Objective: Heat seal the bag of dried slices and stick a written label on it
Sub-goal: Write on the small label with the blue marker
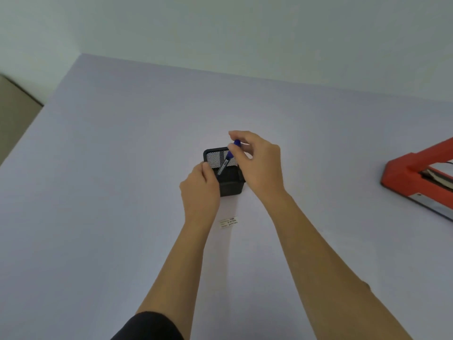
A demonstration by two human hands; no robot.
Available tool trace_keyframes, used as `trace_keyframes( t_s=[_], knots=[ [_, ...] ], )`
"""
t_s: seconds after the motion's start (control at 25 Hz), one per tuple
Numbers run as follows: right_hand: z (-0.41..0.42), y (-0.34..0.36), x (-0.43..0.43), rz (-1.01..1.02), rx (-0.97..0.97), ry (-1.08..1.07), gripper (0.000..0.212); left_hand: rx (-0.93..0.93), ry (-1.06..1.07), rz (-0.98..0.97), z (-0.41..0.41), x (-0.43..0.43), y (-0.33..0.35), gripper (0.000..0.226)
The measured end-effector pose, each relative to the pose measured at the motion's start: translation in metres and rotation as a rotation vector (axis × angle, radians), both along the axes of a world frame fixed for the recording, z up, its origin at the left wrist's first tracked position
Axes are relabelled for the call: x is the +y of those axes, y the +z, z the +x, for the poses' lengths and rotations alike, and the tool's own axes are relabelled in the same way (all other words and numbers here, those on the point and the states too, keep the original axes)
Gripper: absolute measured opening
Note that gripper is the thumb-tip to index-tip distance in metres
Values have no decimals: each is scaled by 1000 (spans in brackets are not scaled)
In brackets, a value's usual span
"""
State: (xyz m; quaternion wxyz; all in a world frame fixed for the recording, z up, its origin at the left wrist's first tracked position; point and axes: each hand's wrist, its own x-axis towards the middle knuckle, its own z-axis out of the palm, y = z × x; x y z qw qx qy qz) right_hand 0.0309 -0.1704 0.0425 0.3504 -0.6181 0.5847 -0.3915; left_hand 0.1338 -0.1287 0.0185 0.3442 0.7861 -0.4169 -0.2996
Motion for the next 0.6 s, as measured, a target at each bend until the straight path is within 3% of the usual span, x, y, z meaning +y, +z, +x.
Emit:
trace_keyframes(
  t_s=[0.16,0.24,0.36,0.6],
  knots=[
    [-25,32,8,-102,-152,-204,23,64,-74,-175,7,8,13,36],
    [-40,51,10,-133,-229,-271,21,-10,-247,-302,10,12,23,39],
    [-54,64,12,-142,-270,-288,21,-18,-435,-293,2,14,32,39],
    [-59,59,29,-145,-333,-416,30,89,-372,-381,-30,22,26,19]
  ],
)
